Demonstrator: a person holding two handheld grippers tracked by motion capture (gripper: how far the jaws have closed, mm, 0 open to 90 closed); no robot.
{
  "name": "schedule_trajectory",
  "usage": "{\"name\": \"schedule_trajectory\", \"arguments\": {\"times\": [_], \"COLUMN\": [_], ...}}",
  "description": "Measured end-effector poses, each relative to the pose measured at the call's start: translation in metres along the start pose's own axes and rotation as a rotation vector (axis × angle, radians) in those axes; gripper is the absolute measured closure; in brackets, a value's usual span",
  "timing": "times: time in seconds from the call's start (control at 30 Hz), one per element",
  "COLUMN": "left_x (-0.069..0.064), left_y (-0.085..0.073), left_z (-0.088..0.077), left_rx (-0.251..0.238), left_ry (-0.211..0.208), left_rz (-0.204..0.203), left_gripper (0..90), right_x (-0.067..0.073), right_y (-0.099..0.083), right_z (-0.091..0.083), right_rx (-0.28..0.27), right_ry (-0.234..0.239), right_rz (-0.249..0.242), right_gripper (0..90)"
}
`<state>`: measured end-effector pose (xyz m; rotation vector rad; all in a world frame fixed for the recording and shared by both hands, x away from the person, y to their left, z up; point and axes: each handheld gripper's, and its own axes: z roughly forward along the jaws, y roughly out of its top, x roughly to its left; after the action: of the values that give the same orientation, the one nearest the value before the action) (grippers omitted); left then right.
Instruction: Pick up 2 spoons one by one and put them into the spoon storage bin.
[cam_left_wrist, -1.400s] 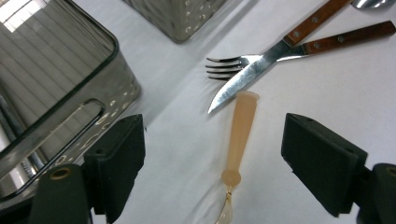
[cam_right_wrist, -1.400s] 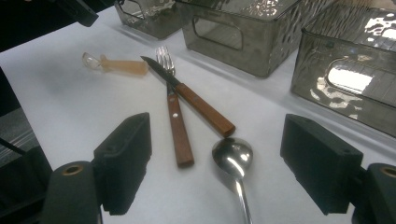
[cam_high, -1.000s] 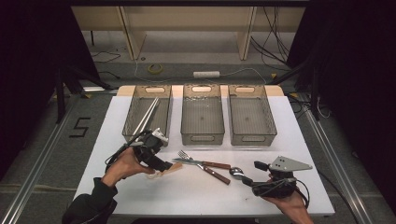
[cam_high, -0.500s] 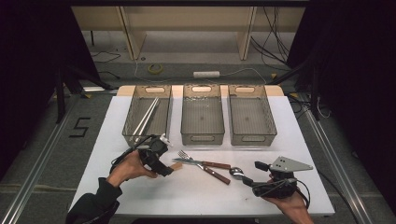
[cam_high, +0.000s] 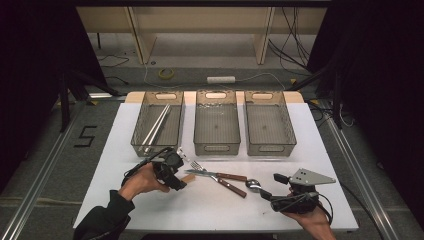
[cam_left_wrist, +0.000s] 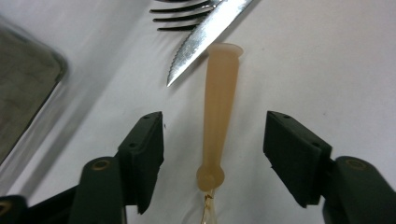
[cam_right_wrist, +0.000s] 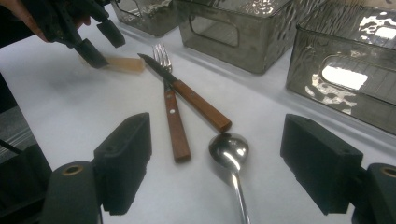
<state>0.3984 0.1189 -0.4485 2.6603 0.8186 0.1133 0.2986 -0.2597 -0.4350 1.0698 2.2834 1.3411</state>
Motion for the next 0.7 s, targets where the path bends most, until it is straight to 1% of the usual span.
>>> {"name": "schedule_trajectory", "arguments": {"times": [0.07,0.1,0.13,0.17,0.2,0.33,0.43,0.57,0.6,0.7], "left_x": [0.000,0.001,0.001,0.002,0.001,0.001,0.003,0.003,0.003,0.004], "left_y": [0.000,0.000,-0.001,-0.002,-0.002,-0.003,-0.003,-0.004,-0.004,-0.005], "left_z": [0.001,0.002,0.005,0.006,0.008,0.011,0.011,0.012,0.012,0.012], "left_rx": [0.009,0.015,0.030,0.041,0.043,0.052,0.068,0.067,0.073,0.078], "left_ry": [-0.002,-0.002,0.006,0.008,0.005,-0.002,-0.014,-0.022,-0.024,-0.021], "left_rz": [0.016,0.018,0.013,0.019,0.014,0.016,0.012,-0.002,0.005,0.002], "left_gripper": [40.4,43.8,45.2,46.9,48.5,56.6,60.7,65.0,66.3,70.2], "right_x": [0.000,0.001,0.001,0.001,0.002,0.001,0.001,0.001,0.001,0.001], "right_y": [0.000,0.000,0.000,0.000,0.000,-0.001,-0.001,-0.001,-0.001,-0.001], "right_z": [0.000,-0.001,-0.001,0.000,0.000,0.000,0.000,0.000,0.000,0.000], "right_rx": [0.000,0.000,0.000,0.001,0.003,0.003,0.002,0.003,0.003,0.003], "right_ry": [-0.002,-0.003,-0.004,-0.003,-0.002,-0.002,-0.002,-0.002,-0.002,-0.003], "right_rz": [0.000,-0.003,-0.002,-0.004,-0.004,0.001,0.000,0.000,0.001,0.002], "right_gripper": [25.9,25.9,25.8,25.9,25.9,25.9,25.9,25.9,25.9,25.9]}}
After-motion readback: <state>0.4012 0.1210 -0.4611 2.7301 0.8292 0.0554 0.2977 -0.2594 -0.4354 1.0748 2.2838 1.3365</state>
